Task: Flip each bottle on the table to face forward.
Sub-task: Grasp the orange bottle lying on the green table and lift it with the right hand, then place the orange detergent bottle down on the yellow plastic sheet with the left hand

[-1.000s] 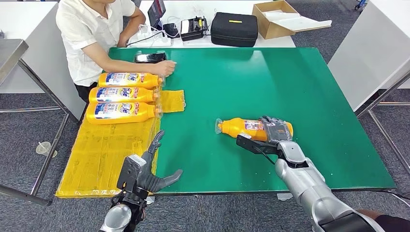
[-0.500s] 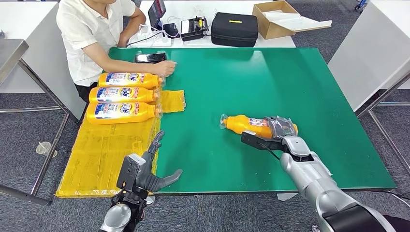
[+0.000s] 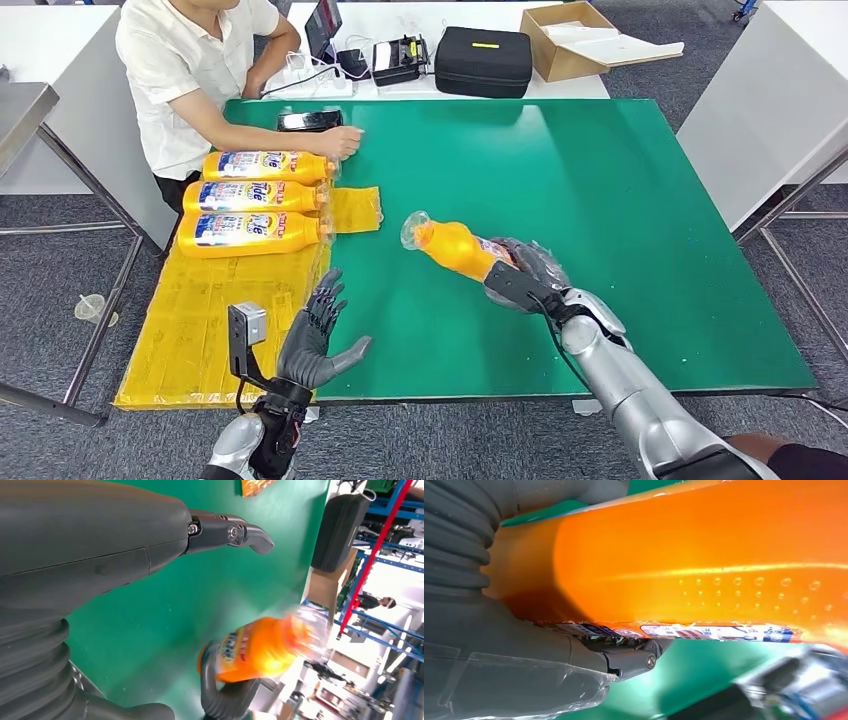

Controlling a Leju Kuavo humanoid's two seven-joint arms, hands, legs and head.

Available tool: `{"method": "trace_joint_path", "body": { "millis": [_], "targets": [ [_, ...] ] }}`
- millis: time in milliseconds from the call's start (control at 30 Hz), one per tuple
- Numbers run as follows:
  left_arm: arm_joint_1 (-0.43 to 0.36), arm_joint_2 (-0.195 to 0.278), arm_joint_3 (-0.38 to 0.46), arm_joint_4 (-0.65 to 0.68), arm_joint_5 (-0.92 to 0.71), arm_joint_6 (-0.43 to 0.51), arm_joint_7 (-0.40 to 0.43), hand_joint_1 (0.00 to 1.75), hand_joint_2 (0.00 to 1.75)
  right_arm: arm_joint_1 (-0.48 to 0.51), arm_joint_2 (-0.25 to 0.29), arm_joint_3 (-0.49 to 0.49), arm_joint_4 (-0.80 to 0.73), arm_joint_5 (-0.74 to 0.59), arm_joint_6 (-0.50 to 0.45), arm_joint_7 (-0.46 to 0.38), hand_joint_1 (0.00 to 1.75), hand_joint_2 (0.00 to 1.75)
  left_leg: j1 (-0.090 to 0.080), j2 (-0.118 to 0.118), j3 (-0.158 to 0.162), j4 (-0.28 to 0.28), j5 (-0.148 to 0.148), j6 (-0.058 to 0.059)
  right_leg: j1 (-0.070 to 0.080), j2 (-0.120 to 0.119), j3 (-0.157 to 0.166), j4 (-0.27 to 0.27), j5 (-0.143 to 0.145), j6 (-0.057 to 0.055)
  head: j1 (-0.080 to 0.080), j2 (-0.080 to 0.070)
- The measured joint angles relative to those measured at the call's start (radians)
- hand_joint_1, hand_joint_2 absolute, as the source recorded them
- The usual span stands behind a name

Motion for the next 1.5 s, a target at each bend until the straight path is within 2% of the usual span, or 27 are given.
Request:
{"method": "trace_joint_path", "body": {
  "millis": [167, 300, 500, 667, 767, 867, 1033, 1300, 1500],
  "targets": [
    [-0.016, -0.001, -0.01, 0.033, 0.044, -0.041, 0.001, 0.0, 1.75, 0.006, 0.044, 0.007, -0.076, -0.079, 0.033, -0.055, 1.74, 1.75, 0.0, -0.001, -0.002, 0.0, 0.0, 0.0, -0.001, -0.001, -0.001, 0.0, 0.0, 0.0, 0.0, 0.0],
    [-0.029, -0.001, -0.03, 0.054, 0.061, -0.067, -0.006, 0.0, 1.75, 0.006, 0.078, 0.012, -0.116, -0.128, 0.045, -0.082, 1.66, 1.75, 0.0, -0.002, -0.004, 0.0, 0.0, 0.0, -0.001, -0.001, -0.002, 0.0, 0.0, 0.0, 0.0, 0.0],
    [-0.049, -0.001, -0.067, 0.065, 0.046, -0.075, -0.027, 0.0, 1.75, 0.005, 0.132, 0.033, -0.157, -0.149, 0.046, -0.082, 1.66, 1.75, 0.0, -0.002, -0.004, 0.0, 0.0, 0.0, 0.0, -0.002, -0.003, 0.0, 0.0, 0.0, 0.0, 0.0],
    [-0.058, 0.0, -0.08, 0.068, 0.028, -0.073, -0.036, 0.0, 1.75, 0.005, 0.148, 0.044, -0.166, -0.152, 0.049, -0.081, 1.6, 1.75, 0.001, -0.002, -0.004, 0.0, 0.0, 0.0, 0.0, -0.002, -0.003, 0.0, 0.0, 0.0, 0.0, 0.0],
    [-0.07, 0.003, -0.1, 0.068, -0.054, -0.043, -0.069, 0.0, 1.75, 0.005, 0.159, 0.056, -0.166, -0.161, 0.066, -0.081, 1.59, 1.75, 0.0, -0.002, -0.004, 0.0, 0.0, 0.0, -0.001, -0.001, -0.003, 0.0, 0.0, 0.0, 0.0, 0.0],
    [-0.084, 0.005, -0.118, 0.066, -0.129, 0.004, -0.101, 0.0, 1.75, 0.008, 0.181, 0.084, -0.16, -0.163, 0.083, -0.081, 1.66, 1.75, 0.001, -0.002, -0.004, 0.0, 0.0, 0.0, 0.0, -0.001, -0.003, 0.0, 0.0, 0.0, 0.0, 0.0],
    [-0.101, 0.003, -0.116, 0.054, -0.18, 0.068, -0.125, 0.0, 1.75, 0.018, 0.216, 0.152, -0.132, -0.166, 0.074, -0.093, 1.68, 1.75, 0.001, -0.001, -0.004, 0.0, 0.0, 0.0, 0.0, -0.001, -0.004, 0.0, 0.0, 0.0, 0.0, 0.0],
    [-0.115, -0.011, -0.094, 0.051, -0.206, 0.165, -0.165, 0.0, 1.75, 0.024, 0.232, 0.237, -0.122, -0.164, 0.06, -0.089, 1.69, 1.75, 0.001, -0.002, -0.005, 0.0, 0.0, 0.0, 0.0, -0.002, -0.004, 0.0, 0.0, 0.0, 0.0, 0.0],
    [-0.115, -0.017, -0.084, 0.051, -0.206, 0.177, -0.171, 0.0, 1.75, 0.024, 0.233, 0.259, -0.122, -0.164, 0.059, -0.084, 1.72, 1.75, 0.001, -0.002, -0.005, 0.0, 0.0, 0.0, 0.0, -0.002, -0.004, 0.0, 0.0, 0.0, 0.0, 0.0]
  ]
}}
